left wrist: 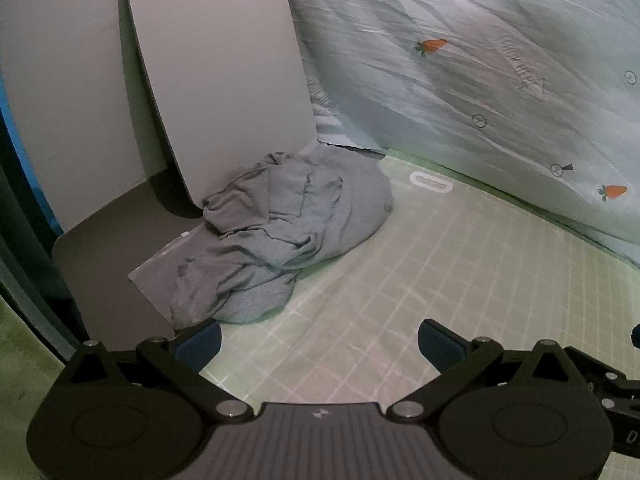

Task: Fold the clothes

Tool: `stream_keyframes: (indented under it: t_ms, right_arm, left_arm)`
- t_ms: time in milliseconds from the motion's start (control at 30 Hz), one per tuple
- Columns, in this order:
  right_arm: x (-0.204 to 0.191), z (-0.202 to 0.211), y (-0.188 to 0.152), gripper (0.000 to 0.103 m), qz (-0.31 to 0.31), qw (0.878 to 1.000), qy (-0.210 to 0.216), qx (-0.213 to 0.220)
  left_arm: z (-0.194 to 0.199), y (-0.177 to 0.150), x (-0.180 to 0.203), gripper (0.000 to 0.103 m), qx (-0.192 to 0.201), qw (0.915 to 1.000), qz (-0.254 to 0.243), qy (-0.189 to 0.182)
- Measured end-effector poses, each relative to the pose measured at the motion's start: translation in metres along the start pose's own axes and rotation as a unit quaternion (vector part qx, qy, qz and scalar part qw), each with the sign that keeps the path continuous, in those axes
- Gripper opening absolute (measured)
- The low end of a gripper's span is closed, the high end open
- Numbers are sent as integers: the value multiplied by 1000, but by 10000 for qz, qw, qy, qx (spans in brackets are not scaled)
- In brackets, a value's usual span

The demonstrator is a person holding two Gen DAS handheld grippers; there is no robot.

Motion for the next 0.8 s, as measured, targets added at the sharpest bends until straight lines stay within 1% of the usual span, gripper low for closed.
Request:
stream_keyframes:
  t_ms: [233,800]
  right_arm:
    - [1,1,0,103,-4,10000,-6,-16]
    - [3,1,-3,103,-79,10000,13,-17]
  left_arm:
    - [-5,-1,-2,103,-2,10000,4,23]
    - [0,-4,1,103,-3,10000,4,63]
Point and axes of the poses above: each gripper's, at about its wrist camera, not at the fingertips, and z roughly against the way its jaws point, x to its right, y to its top, the point moved 7 cm from there along -z, roughly the way its jaws point, and after that the axes turned 8 degrees about z, right-handed, at the moved point
